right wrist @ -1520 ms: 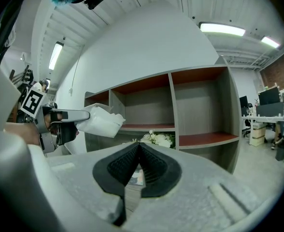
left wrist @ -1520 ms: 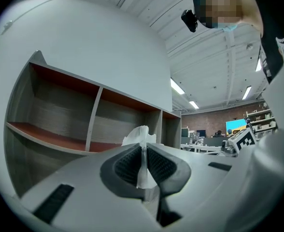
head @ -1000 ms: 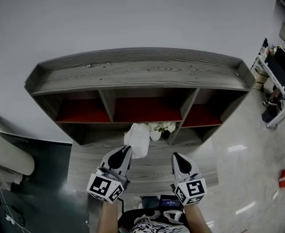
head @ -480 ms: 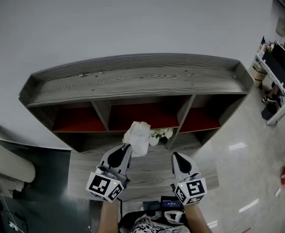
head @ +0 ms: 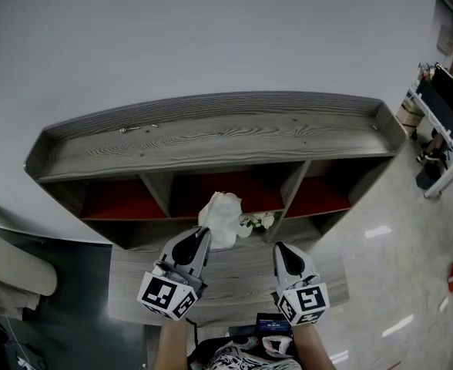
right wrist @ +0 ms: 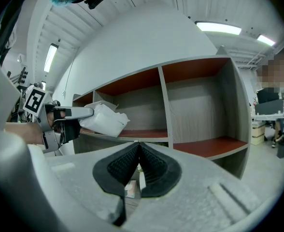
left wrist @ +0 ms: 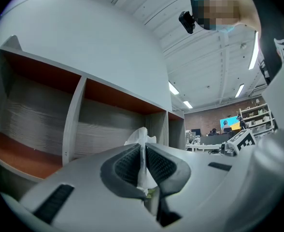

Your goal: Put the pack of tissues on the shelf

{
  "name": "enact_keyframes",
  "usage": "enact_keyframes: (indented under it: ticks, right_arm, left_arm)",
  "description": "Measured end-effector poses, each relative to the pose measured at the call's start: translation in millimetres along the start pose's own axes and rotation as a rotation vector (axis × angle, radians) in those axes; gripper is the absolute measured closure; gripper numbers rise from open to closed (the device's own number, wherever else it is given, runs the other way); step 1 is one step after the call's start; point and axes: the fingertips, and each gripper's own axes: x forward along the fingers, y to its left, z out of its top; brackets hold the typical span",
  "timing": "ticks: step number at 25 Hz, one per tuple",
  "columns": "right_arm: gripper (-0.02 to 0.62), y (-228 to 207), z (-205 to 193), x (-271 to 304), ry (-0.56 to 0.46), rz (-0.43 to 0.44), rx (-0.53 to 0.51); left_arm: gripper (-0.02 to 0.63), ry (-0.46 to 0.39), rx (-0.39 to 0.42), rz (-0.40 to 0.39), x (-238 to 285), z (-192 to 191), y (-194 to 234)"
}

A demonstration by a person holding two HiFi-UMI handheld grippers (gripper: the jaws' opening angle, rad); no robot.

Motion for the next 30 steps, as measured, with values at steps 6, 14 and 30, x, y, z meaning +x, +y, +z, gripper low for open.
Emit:
enact_keyframes:
  ticks: [6,14,30]
  right_arm:
    - [0.592,-9,-4,8,0.009,-0.018,0.015]
    - [0.591,-11,-7,19,0.026,-0.021,0.016]
    - [0.592,-17,-6,38,0.031,-0.024,0.010]
  left_arm:
    - [0.589,0.010,0.006,-0.006,12,-3,7]
    - [0.589,0.012,-0.005,-0.014,20,-6,17]
    - [0.589,0.018,0.036,0.014,36,-5,34]
